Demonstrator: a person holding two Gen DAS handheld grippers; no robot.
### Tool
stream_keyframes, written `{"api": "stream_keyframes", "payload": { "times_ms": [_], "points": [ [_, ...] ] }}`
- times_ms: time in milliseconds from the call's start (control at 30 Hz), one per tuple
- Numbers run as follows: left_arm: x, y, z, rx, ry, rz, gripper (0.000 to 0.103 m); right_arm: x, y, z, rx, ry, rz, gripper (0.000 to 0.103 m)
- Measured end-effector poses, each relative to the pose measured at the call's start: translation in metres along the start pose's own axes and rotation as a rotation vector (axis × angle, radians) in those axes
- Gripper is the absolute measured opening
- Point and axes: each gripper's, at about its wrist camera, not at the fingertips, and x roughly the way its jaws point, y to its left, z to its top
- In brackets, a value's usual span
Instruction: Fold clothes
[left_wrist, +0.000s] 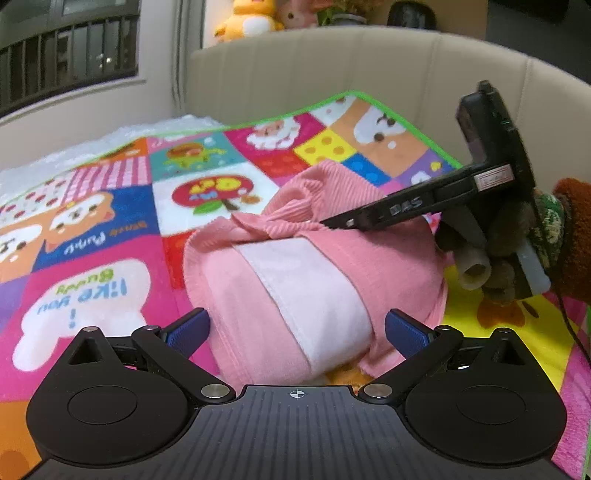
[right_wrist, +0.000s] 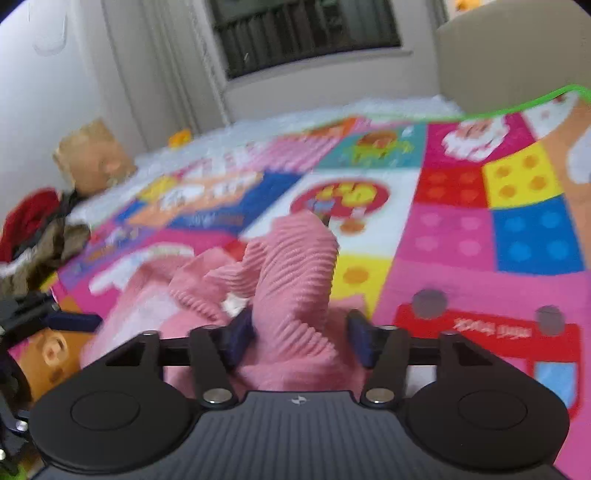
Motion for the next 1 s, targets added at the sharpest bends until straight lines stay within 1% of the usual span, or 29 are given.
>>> {"api": "stream_keyframes", "payload": {
  "times_ms": [100, 133, 167, 200, 233, 267, 333, 367, 400, 433, 467, 500, 533, 567, 600, 633, 667, 800, 833, 867, 900, 933, 967, 1000],
  "points": [
    [-0.006, 0.003, 0.006, -0.027, -0.052, -0.029, 0.103, -0.031, -0.003, 0.004, 0.056, -0.111, -0.006, 0.062],
    [-0.007, 0.004, 0.008, -0.043, -0.066, -0.040, 0.103, -0.038, -0.002, 0.005, 0.054, -0.139, -0.011, 0.056],
    [-0.007, 0.004, 0.011, -0.059, -0.080, -0.051, 0.103, -0.041, 0.001, 0.006, 0.037, -0.158, -0.026, 0.042],
    [-0.006, 0.005, 0.014, -0.076, -0.095, -0.061, 0.103, -0.042, 0.004, 0.007, 0.015, -0.167, -0.046, 0.035],
    [-0.006, 0.003, 0.016, -0.090, -0.105, -0.092, 0.103, -0.041, 0.008, 0.008, -0.001, -0.167, -0.062, 0.032],
    [-0.006, 0.002, 0.019, -0.105, -0.116, -0.126, 0.103, -0.034, 0.009, 0.007, -0.011, -0.138, -0.072, 0.031],
    [0.000, -0.006, 0.025, -0.112, -0.110, -0.185, 0.103, -0.011, 0.009, 0.002, -0.038, -0.039, -0.094, 0.032],
    [0.007, -0.009, 0.027, -0.120, -0.088, -0.203, 0.103, 0.000, 0.009, -0.001, -0.051, 0.010, -0.105, 0.037],
    [0.016, -0.009, 0.027, -0.150, -0.060, -0.213, 0.103, 0.003, 0.008, -0.005, -0.040, 0.036, -0.102, 0.044],
    [0.027, -0.009, 0.028, -0.183, -0.031, -0.221, 0.103, -0.001, 0.006, -0.010, 0.001, 0.033, -0.081, 0.058],
    [0.033, -0.007, 0.027, -0.212, -0.011, -0.204, 0.103, -0.006, 0.004, -0.016, 0.043, 0.030, -0.060, 0.065],
    [0.038, -0.005, 0.025, -0.239, 0.007, -0.183, 0.103, -0.011, 0.002, -0.021, 0.084, 0.028, -0.039, 0.065],
    [0.036, -0.002, 0.024, -0.242, -0.001, -0.163, 0.103, -0.016, 0.000, -0.026, 0.125, 0.025, -0.018, 0.068],
    [0.034, 0.001, 0.022, -0.242, -0.013, -0.143, 0.103, -0.021, -0.002, -0.032, 0.166, 0.023, 0.003, 0.079],
    [0.032, 0.007, 0.023, -0.250, -0.018, -0.123, 0.103, -0.026, -0.003, -0.037, 0.207, 0.020, 0.024, 0.086],
    [0.031, 0.014, 0.024, -0.261, -0.022, -0.104, 0.103, -0.031, -0.005, -0.042, 0.248, 0.018, 0.045, 0.099],
    [0.030, 0.021, 0.024, -0.271, -0.025, -0.084, 0.103, -0.036, -0.007, -0.048, 0.289, 0.015, 0.066, 0.103],
    [0.027, 0.049, 0.028, -0.311, -0.039, -0.007, 0.103, -0.056, -0.015, -0.069, 0.453, 0.004, 0.150, 0.103],
    [0.035, 0.055, 0.025, -0.340, -0.006, -0.025, 0.103, -0.061, -0.017, -0.075, 0.494, 0.002, 0.171, 0.102],
    [0.045, 0.060, 0.019, -0.375, 0.036, -0.051, 0.103, -0.061, -0.017, -0.081, 0.540, 0.008, 0.198, 0.093],
    [0.053, 0.061, 0.013, -0.399, 0.061, -0.067, 0.101, -0.054, -0.015, -0.087, 0.590, 0.026, 0.227, 0.086],
    [0.056, 0.060, 0.007, -0.420, 0.066, -0.083, 0.097, -0.047, -0.017, -0.091, 0.631, 0.046, 0.239, 0.070],
    [0.059, 0.058, 0.001, -0.440, 0.067, -0.099, 0.085, -0.041, -0.020, -0.092, 0.651, 0.057, 0.231, 0.052],
    [0.057, 0.056, -0.002, -0.456, 0.057, -0.112, 0.080, -0.037, -0.025, -0.091, 0.660, 0.061, 0.214, 0.046]
  ]
}}
